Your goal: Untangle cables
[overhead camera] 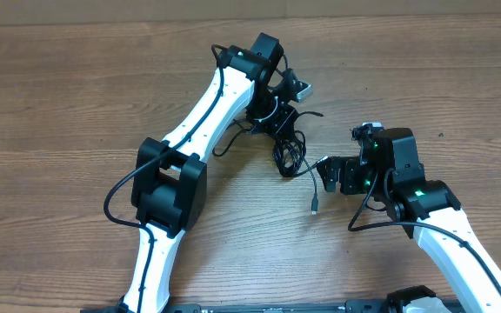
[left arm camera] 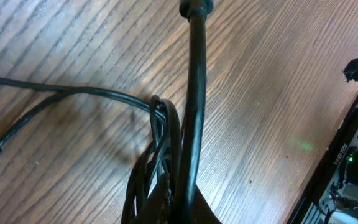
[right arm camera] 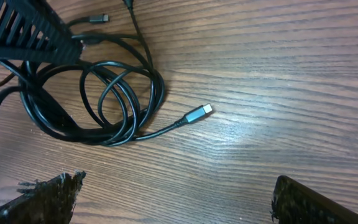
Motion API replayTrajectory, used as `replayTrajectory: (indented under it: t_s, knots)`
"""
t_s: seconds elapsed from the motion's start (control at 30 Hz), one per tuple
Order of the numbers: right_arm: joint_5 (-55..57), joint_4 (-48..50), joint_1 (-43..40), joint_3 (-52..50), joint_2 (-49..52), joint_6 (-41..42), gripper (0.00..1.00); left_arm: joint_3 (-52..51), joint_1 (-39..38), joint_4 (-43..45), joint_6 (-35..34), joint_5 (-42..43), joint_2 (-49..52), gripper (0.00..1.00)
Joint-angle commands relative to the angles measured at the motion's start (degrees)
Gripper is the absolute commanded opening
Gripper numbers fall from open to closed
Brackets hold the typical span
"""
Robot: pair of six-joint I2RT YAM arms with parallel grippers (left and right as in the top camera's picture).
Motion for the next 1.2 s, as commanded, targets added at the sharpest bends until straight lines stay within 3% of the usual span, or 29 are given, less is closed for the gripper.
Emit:
replayTrajectory:
  t_s: [0.0,0.27,1.17]
  knots:
    - [0.2,0.3,0.3,1.1,0.1,0.0,1.00,0.9,-0.3,-0.6,-0.2,-0.3,0.3,0.04]
    - [0.1,0.3,0.3,1.1,0.1,0.0,1.00,0.9,-0.3,-0.6,3.8,-0.3,0.3,0.04]
    - [0.1,0.3,0.3,1.1,0.1,0.0,1.00,0.9,-0.3,0.1,4.6,0.6,0.3,0.04]
